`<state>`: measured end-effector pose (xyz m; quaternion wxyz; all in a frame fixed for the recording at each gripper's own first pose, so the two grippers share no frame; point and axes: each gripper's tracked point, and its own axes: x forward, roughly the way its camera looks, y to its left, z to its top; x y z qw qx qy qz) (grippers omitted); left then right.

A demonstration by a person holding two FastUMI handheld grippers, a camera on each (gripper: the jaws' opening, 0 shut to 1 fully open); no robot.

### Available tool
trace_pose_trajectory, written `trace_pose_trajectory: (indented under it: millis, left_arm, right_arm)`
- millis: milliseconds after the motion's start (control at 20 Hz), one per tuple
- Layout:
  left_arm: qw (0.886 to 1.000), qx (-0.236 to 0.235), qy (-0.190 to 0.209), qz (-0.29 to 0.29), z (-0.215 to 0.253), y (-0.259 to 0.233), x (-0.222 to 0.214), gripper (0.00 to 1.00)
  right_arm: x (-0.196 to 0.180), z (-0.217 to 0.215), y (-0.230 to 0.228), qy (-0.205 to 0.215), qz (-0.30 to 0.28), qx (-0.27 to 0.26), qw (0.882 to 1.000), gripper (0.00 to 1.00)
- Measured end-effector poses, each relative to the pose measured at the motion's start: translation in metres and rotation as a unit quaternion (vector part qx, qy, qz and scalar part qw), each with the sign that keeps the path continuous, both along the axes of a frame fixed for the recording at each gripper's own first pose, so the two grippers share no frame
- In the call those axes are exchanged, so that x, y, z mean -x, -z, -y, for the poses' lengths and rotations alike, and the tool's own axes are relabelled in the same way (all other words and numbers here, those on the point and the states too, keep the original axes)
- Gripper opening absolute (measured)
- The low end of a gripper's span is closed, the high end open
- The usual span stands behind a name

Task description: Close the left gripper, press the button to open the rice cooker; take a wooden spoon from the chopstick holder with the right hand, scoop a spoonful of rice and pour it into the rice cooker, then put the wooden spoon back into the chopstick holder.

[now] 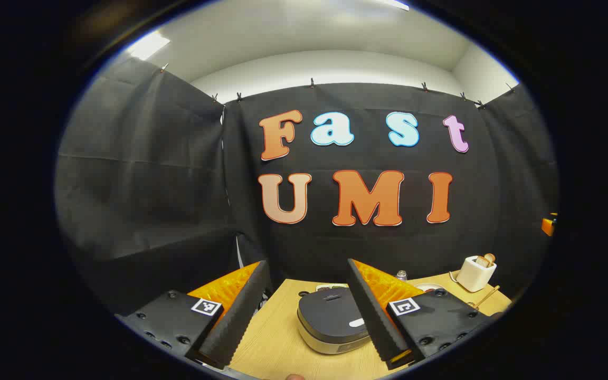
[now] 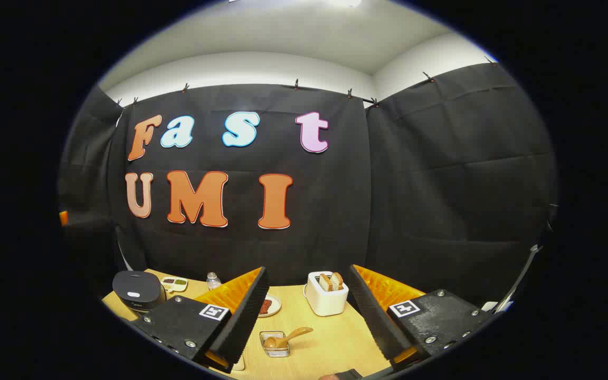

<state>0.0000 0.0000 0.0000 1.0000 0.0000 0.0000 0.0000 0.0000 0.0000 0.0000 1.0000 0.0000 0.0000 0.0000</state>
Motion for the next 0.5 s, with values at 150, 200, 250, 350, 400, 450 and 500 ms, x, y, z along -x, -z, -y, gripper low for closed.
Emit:
trace_pose_trajectory:
  millis: [150,200,250,350,400,450,500]
  left_arm:
    - [1.0,0.0,-0.001,-0.001,-0.0002,0.0015,-0.0007,0.99]
    - [1.0,0.001,-0.001,-0.002,0.0,0.0029,-0.0015,0.99]
    - [1.0,0.001,-0.002,-0.003,0.0002,0.0033,-0.0019,0.99]
    - [1.0,0.0,-0.003,-0.005,-0.0017,0.0028,-0.0035,0.99]
    - [1.0,-0.001,-0.004,-0.005,-0.002,0.0037,-0.0038,0.99]
    - [1.0,-0.001,-0.004,-0.005,-0.0022,0.0032,-0.0045,0.99]
    - [1.0,0.0,-0.004,-0.004,-0.0019,0.0037,-0.0044,0.99]
  right_arm:
    - [-0.0012,0.0007,0.0008,0.001,-0.001,-0.001,1.0,0.95]
    - [-0.0015,0.0005,0.0017,0.001,-0.001,0.0,1.0,0.95]
    - [-0.0013,0.0001,0.0025,0.0,-0.002,0.0,1.0,0.95]
    - [-0.0022,0.0003,0.0024,0.001,-0.002,-0.001,1.0,0.95]
    - [-0.0027,0.0002,0.0019,0.001,-0.002,-0.002,1.0,0.95]
    - [-0.0029,-0.0003,0.0013,0.001,-0.001,-0.003,1.0,0.95]
    - [-0.0021,0.0002,0.0022,0.001,0.0,-0.004,1.0,0.95]
